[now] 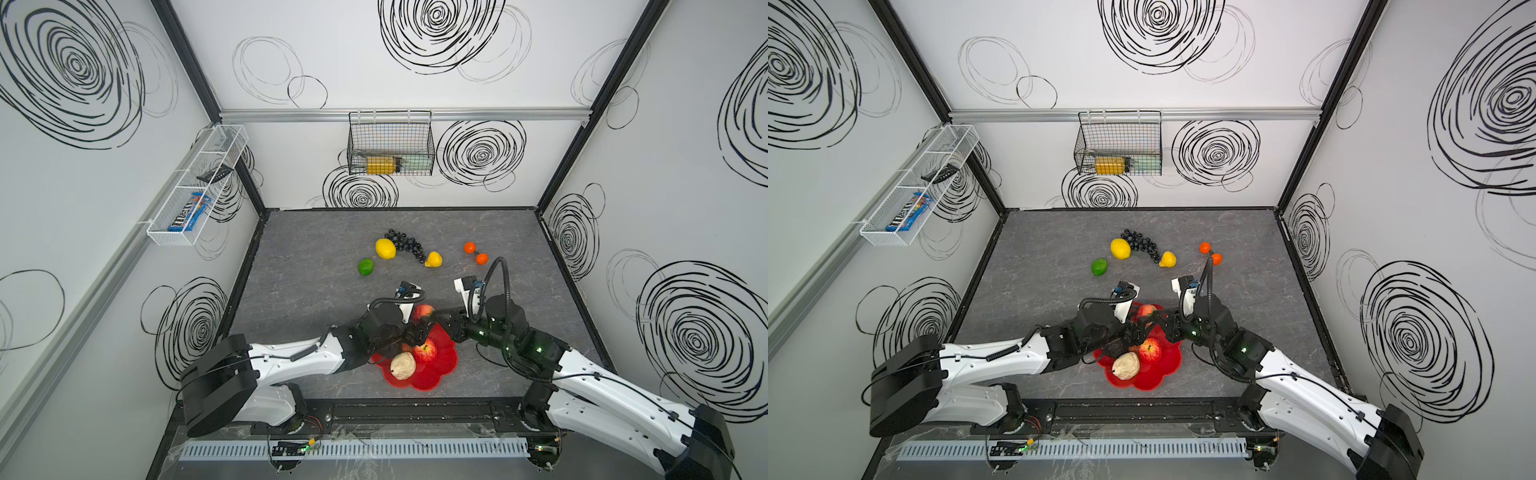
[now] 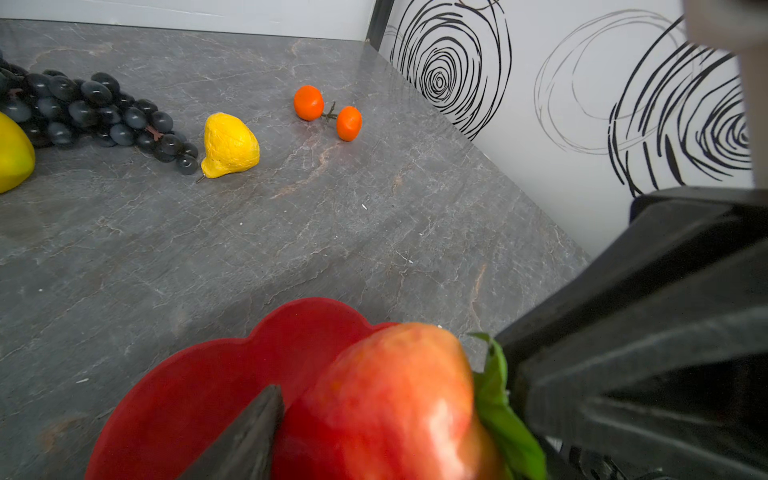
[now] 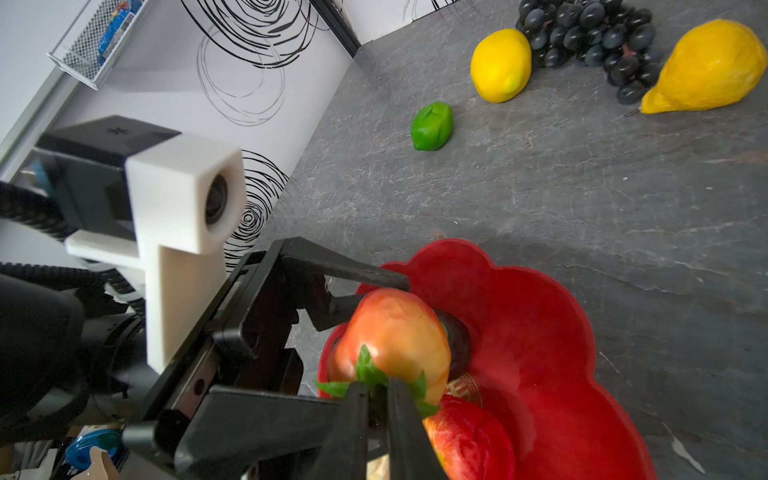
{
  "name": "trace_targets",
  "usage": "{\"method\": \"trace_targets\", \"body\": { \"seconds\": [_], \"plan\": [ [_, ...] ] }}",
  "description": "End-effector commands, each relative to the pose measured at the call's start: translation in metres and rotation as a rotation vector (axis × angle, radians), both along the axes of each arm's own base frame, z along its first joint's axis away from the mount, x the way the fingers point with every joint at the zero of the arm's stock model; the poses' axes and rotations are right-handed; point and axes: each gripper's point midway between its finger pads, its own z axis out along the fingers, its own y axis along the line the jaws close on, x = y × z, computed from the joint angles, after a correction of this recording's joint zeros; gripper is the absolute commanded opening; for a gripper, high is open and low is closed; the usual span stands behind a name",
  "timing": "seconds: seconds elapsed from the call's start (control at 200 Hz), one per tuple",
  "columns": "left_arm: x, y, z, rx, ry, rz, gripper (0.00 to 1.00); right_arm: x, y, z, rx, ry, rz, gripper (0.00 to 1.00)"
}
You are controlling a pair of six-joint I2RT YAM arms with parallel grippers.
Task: Place and organize the fake fruits in the fruit bowl
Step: 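Close the right gripper on the strawberry while the left gripper releases it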
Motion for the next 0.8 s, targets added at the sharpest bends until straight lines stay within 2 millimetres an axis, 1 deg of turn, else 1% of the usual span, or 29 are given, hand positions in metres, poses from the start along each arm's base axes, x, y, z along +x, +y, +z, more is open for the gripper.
{"method": "trace_targets", "body": {
  "seconds": [0.0,0.055,0.155,0.255,0.325,0.38,0.44,0.49,0.5,0.605,0.716,0.796],
  "plan": [
    [0.004,-0.004,0.012,-0.050,-0.032,0.001,0.75,0.000,0.005,0.013,0.033,-0.021,0.008,0.11],
    [0.004,-0.004,0.011,-0.050,-0.031,0.001,0.75,0.001,0.005,0.014,0.033,-0.026,0.006,0.08],
    [0.004,-0.004,0.011,-0.059,-0.026,-0.004,0.77,0.002,0.004,0.017,0.027,-0.035,0.001,0.08],
    [0.004,-0.002,0.013,-0.084,-0.021,-0.015,0.85,0.004,0.002,0.020,0.008,-0.051,-0.008,0.07],
    [0.005,0.005,0.016,-0.095,-0.041,-0.014,0.93,0.007,-0.003,0.023,-0.015,-0.063,-0.022,0.07],
    [0.005,0.012,0.019,-0.109,-0.061,-0.013,0.98,0.009,-0.007,0.027,-0.026,-0.075,-0.029,0.08],
    [0.003,0.018,0.024,-0.141,-0.078,-0.027,1.00,0.011,-0.012,0.030,-0.033,-0.085,-0.034,0.08],
    [0.001,0.024,0.028,-0.164,-0.089,-0.032,0.99,0.013,-0.017,0.030,-0.041,-0.083,-0.042,0.07],
    [0.001,0.025,0.032,-0.182,-0.103,-0.033,0.98,0.013,-0.017,0.029,-0.044,-0.082,-0.042,0.07],
    [-0.002,0.041,0.044,-0.234,-0.152,-0.006,0.97,0.012,-0.023,0.024,-0.064,-0.064,-0.054,0.07],
    [0.003,0.068,0.050,-0.246,-0.221,0.084,0.96,0.004,-0.028,0.012,-0.071,-0.013,-0.058,0.07],
    [0.009,0.090,0.046,-0.243,-0.234,0.163,0.96,-0.006,-0.029,0.006,-0.074,0.013,-0.050,0.07]
  ]
}}
